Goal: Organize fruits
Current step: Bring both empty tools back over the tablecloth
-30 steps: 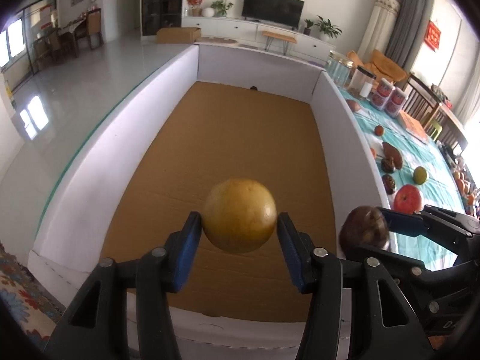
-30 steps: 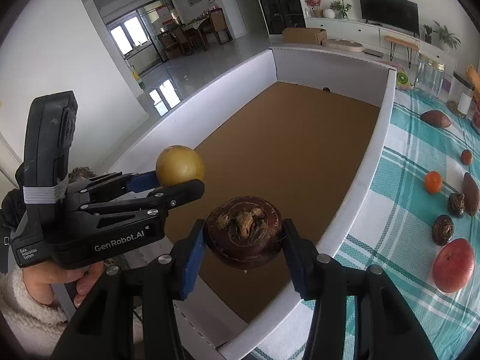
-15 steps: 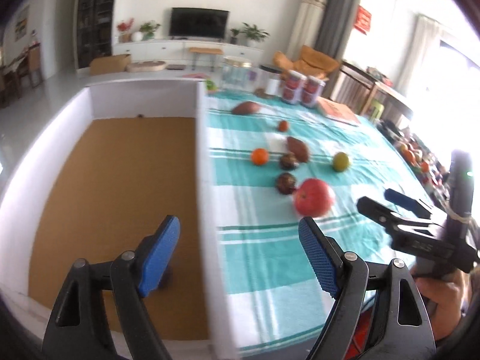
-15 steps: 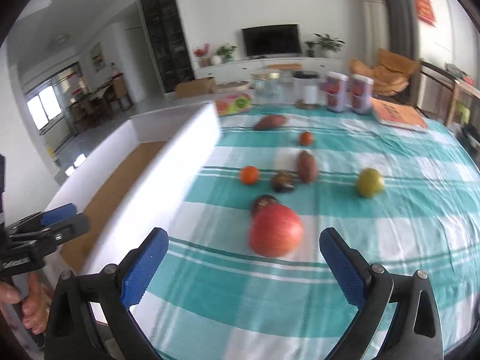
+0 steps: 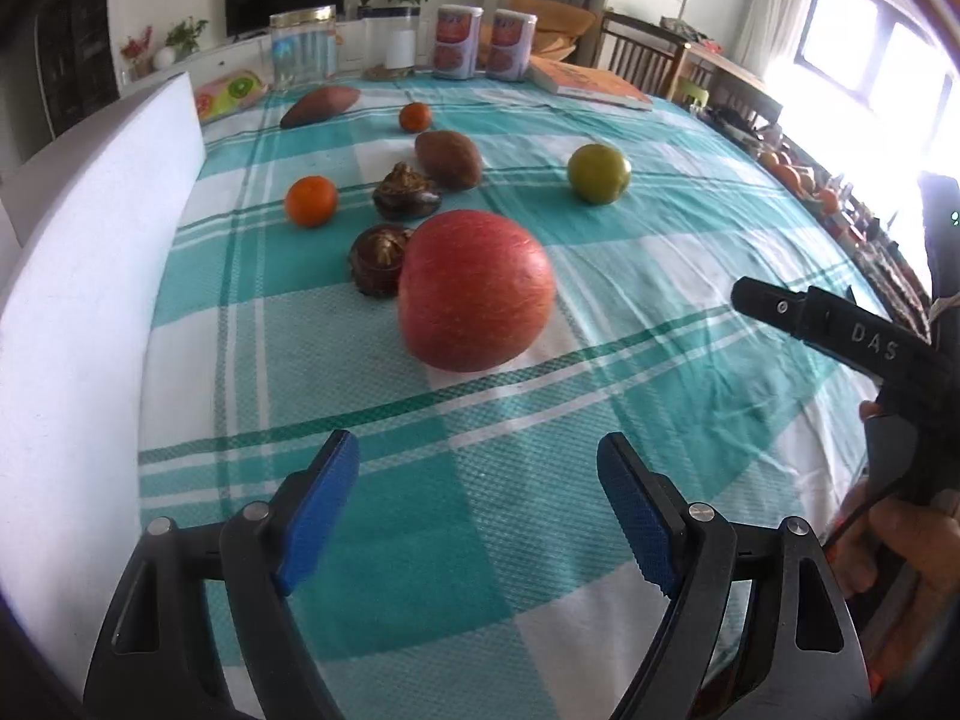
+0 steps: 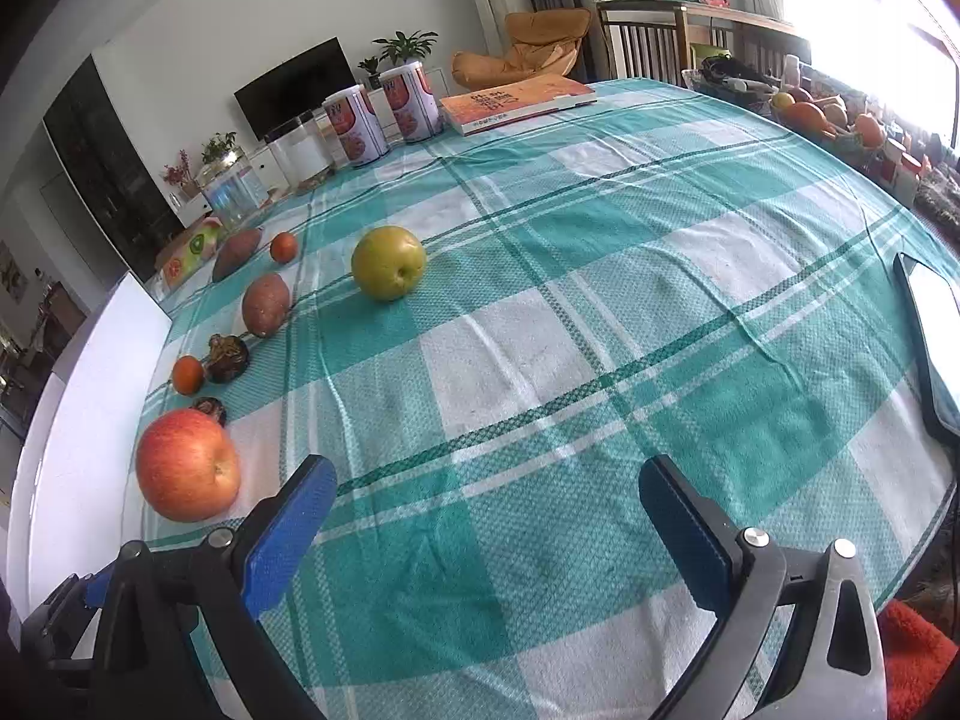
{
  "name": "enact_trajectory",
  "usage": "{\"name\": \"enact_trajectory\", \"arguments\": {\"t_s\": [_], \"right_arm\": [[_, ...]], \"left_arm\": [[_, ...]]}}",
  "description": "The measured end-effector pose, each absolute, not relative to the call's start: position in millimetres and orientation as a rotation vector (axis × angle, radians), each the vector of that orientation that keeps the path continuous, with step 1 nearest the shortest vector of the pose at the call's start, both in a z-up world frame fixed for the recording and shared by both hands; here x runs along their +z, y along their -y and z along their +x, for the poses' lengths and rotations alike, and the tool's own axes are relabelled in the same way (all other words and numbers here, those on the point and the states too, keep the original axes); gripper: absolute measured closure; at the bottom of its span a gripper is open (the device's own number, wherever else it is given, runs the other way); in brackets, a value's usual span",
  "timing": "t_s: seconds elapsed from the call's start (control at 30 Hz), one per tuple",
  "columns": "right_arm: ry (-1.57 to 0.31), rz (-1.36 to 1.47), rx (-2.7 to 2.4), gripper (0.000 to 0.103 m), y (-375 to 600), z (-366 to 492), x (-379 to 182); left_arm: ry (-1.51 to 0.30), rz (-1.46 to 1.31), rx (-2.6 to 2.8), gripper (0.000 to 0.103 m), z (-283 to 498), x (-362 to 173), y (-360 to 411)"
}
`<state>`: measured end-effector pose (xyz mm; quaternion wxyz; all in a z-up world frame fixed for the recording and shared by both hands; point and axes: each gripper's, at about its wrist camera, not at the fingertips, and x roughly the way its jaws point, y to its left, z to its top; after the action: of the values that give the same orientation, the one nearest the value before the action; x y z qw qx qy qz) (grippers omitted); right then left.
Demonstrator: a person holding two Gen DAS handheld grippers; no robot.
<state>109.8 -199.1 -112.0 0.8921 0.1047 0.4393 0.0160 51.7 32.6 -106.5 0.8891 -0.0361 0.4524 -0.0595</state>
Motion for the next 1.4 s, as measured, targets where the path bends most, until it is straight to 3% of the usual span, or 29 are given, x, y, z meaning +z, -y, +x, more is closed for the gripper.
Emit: {"name": "enact_trajectory", "arguments": {"t_s": [0.6,1.4], "right_arm": [[-0.998,0.023,-0.06,0.0,173.0,128.8,-146.5],[-0.996,0.019,-0.063,0.0,171.7,128.2,-146.7]], "left_arm": [[-0.893,-0.008,-0.04,0.016,58.8,-127.5,-41.5],[-0.892,-0.004,-0.037,0.015,58.0,-128.6,-40.6]]}}
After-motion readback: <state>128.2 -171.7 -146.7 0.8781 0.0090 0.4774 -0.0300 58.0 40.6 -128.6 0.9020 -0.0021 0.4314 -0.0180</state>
